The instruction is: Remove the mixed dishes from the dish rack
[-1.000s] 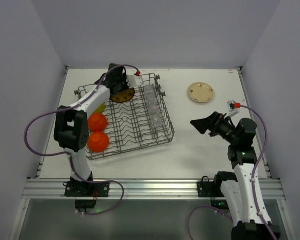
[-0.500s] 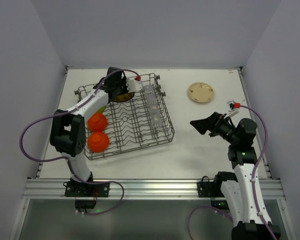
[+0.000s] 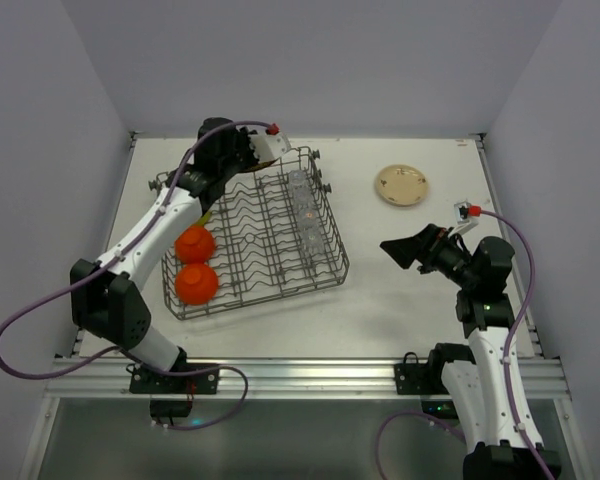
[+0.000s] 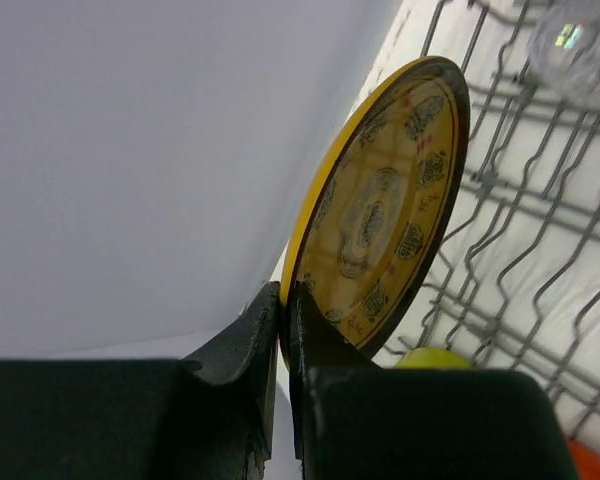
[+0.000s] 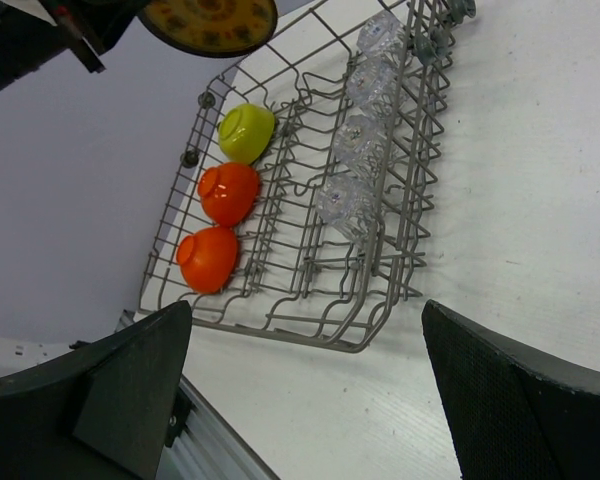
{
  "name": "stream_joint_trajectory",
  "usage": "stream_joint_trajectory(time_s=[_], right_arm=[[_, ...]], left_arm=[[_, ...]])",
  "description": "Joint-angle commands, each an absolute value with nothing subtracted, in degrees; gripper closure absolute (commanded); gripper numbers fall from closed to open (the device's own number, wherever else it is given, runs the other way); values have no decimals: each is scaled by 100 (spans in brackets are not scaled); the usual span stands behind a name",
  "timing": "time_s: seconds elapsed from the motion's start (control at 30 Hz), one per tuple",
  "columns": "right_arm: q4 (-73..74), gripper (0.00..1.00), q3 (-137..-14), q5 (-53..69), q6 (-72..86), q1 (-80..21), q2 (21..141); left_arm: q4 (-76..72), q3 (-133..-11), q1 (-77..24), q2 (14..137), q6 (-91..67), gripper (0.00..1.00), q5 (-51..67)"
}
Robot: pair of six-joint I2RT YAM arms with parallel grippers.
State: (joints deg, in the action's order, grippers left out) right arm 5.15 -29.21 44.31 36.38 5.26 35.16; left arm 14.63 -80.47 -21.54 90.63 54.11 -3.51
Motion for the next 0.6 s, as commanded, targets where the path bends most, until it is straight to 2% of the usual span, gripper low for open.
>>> stream_joint_trajectory(time_s=[0.0, 0.1, 0.17, 0.33, 0.43, 0.5, 0.57], right_arm=[[352, 1, -2979, 4350, 3604, 536, 3498], [360, 1, -3084, 4386, 3674, 536, 3350], [413, 1, -3164, 4307, 3788, 536, 3226], [-314, 1, -3024, 4938, 4374, 527, 2997], [-1098, 1, -2891, 5502, 4816, 353, 3093], [-471, 1, -3223, 5031, 4467, 81, 3216], [172, 1, -3636, 4215, 3756, -822, 3383]], left_arm=[[1362, -8760, -2417, 8684, 4240, 100, -509], [1538, -9035, -2452, 8298, 2229, 100, -335], [1320, -8782, -2452, 7701, 839, 100, 252], [107, -6586, -2452, 6094, -2173, 100, 1639], [-561, -5470, -2505, 5479, -3265, 100, 1880], [-1036, -4707, -2575, 5178, -3646, 100, 1890], [-1482, -4065, -2636, 4661, -4400, 100, 1863]])
